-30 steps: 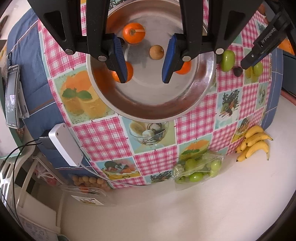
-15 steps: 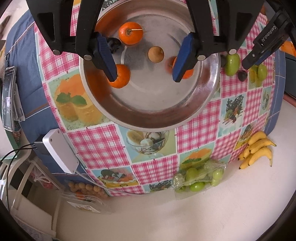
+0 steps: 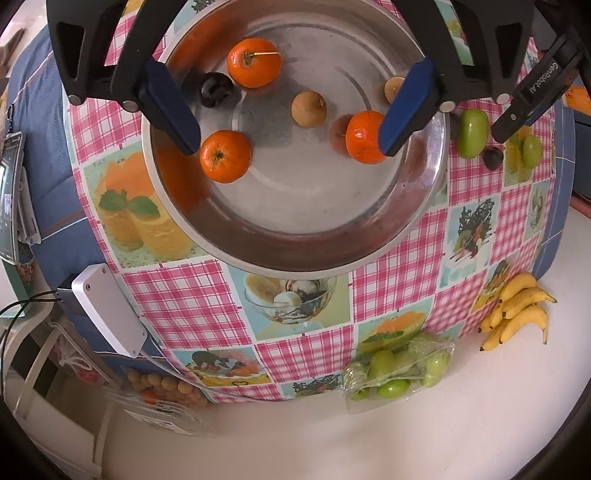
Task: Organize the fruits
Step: 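Move both open grippers back toward the green mango and plums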
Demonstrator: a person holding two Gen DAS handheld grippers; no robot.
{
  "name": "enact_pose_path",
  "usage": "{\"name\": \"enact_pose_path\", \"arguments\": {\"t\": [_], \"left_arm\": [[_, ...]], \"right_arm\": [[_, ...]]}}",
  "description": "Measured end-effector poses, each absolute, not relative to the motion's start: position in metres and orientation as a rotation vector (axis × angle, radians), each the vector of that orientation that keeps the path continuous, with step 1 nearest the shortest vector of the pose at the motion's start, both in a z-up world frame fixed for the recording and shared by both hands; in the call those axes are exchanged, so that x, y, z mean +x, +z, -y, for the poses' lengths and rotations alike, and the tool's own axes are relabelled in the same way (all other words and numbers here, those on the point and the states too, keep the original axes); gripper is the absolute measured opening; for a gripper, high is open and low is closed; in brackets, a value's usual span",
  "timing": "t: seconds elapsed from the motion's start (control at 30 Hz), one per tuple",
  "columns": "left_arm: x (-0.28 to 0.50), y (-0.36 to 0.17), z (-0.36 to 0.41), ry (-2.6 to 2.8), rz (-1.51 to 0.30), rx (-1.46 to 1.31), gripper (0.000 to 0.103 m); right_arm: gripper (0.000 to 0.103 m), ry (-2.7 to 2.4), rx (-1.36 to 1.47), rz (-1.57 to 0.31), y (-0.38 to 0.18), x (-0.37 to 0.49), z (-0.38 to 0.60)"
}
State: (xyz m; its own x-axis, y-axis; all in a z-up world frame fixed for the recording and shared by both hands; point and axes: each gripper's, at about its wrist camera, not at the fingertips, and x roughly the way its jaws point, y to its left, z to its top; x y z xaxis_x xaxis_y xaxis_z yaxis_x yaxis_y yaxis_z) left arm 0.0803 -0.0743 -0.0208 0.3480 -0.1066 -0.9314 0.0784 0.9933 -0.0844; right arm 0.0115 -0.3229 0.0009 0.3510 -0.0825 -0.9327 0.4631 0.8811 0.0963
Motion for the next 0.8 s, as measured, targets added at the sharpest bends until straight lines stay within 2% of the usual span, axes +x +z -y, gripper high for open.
{"name": "enact_pose_path", "arguments": {"t": [0.07,0.13,0.8], "left_arm": [[0.081,-0.022,0.073,-0.107,-1.204,-0.022,0.09],[0.081,-0.022,0.072,-0.088,-1.202,-0.007,0.099],[0.08,-0.003,0.064,-0.101,-1.136,-0.019,0.099]], "right_arm": [[0.103,-0.363,0.369,-1.165,0.001,0.012,0.322],[0.103,-0.361,0.361,-1.161,0.002,0.012,0.322],[0.103,-0.305,0.356,-1.114,0.016,0.013,0.304]]}}
